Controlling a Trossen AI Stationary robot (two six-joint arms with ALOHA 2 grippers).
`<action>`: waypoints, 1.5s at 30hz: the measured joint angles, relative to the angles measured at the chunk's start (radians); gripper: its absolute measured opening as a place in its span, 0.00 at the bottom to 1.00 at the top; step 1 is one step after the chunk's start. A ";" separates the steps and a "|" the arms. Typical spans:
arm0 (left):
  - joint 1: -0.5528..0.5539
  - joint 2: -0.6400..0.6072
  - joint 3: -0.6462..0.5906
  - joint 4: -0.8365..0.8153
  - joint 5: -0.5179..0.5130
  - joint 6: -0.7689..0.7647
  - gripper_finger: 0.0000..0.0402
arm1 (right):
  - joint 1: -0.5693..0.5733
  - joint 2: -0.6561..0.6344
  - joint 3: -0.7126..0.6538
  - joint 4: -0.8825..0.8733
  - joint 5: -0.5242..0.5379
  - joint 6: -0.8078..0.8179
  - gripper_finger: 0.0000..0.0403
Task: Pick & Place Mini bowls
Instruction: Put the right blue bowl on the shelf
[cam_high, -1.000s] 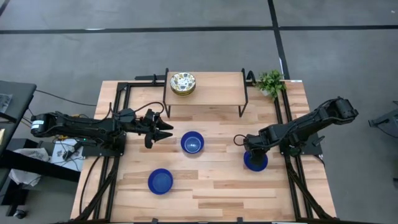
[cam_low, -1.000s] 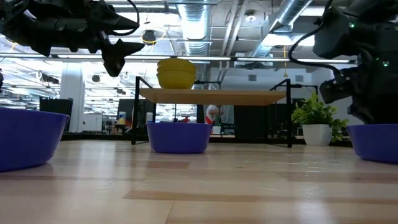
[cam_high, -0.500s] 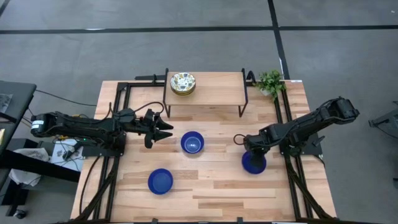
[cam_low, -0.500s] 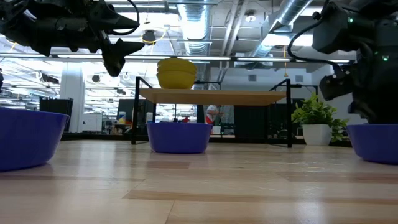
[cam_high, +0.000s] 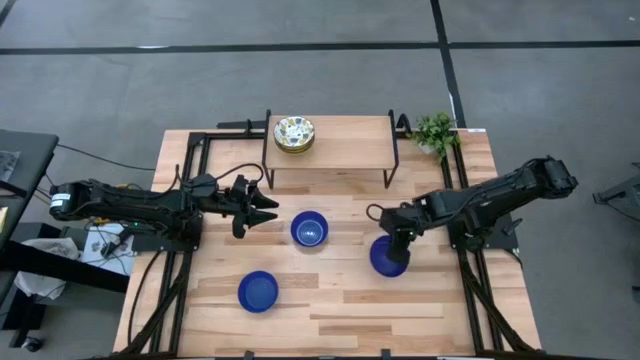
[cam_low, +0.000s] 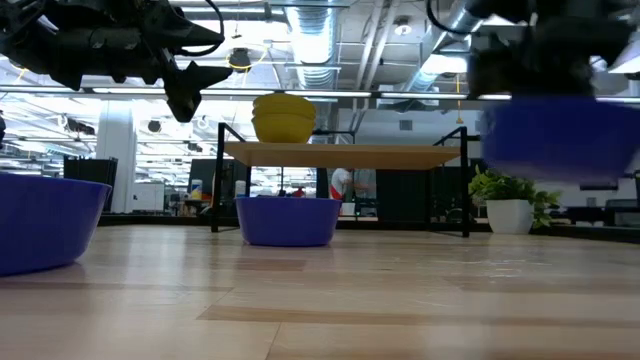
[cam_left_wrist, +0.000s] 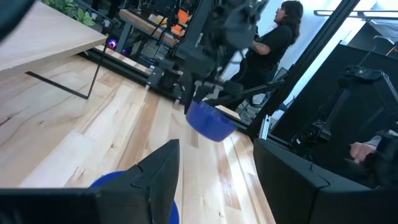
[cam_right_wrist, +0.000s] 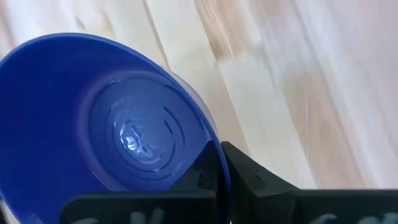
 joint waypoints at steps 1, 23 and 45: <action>0.000 0.000 0.000 0.000 0.000 0.000 0.51 | -0.006 0.000 0.018 0.000 0.000 -0.012 0.00; 0.000 0.000 0.000 0.006 0.000 0.000 0.51 | -0.403 0.056 0.579 -0.350 0.101 -0.338 0.00; 0.000 0.000 0.000 0.011 0.000 0.000 0.51 | -0.826 0.663 1.298 -0.703 -0.043 -0.813 0.00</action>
